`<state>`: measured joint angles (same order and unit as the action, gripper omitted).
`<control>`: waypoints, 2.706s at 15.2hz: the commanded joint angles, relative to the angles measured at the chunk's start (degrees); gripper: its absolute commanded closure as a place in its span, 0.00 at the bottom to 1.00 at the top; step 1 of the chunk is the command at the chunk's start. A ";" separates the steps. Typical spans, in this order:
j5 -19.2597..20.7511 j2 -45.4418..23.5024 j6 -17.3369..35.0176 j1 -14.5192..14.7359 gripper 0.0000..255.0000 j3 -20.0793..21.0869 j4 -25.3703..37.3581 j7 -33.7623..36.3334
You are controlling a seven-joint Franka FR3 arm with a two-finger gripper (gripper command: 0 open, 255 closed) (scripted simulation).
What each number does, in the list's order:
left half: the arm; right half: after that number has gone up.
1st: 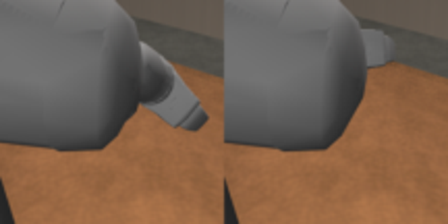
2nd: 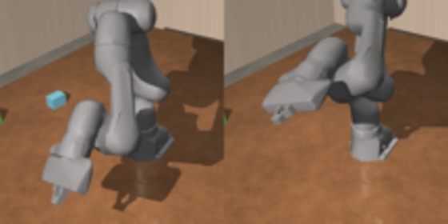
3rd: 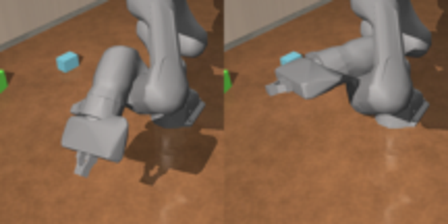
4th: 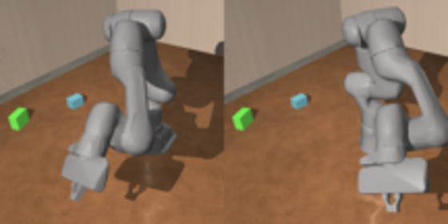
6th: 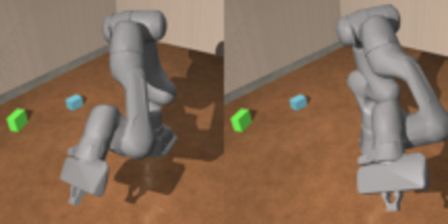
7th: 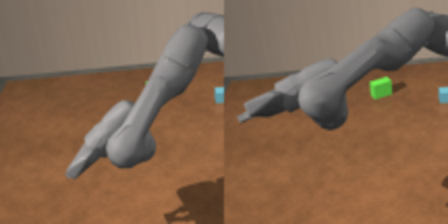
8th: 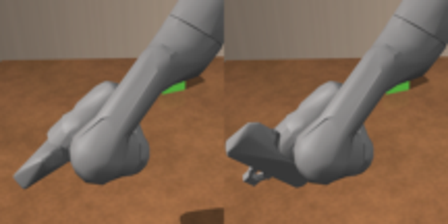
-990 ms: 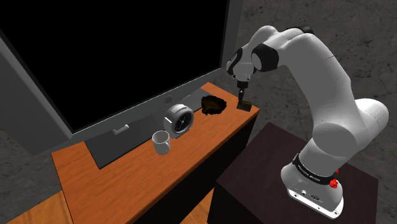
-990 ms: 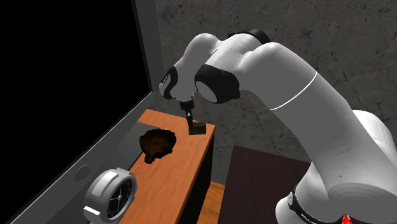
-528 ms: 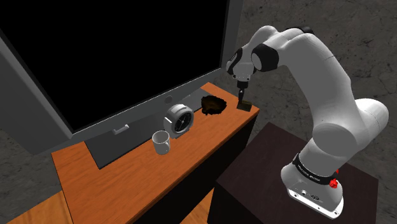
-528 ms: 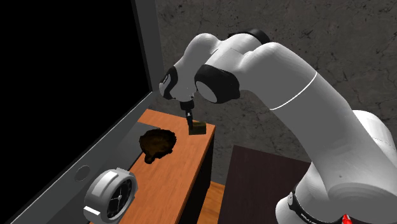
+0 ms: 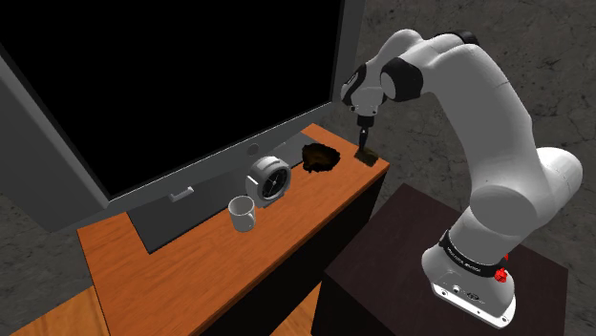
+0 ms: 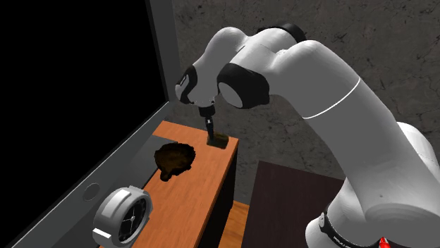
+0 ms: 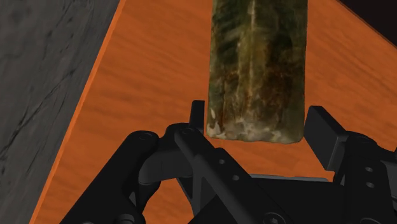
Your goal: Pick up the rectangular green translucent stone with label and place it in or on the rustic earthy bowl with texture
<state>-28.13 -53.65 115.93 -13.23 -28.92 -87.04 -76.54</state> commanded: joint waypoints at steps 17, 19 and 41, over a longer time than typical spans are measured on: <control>3.73 9.32 -7.53 2.33 1.00 -3.49 -1.55 1.52; 4.16 10.23 -8.48 2.54 1.00 -3.84 -1.45 1.72; 14.71 26.86 26.41 32.87 0.00 -14.73 -38.34 31.71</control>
<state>-15.08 -27.60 135.78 15.87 -42.05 -120.55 -49.41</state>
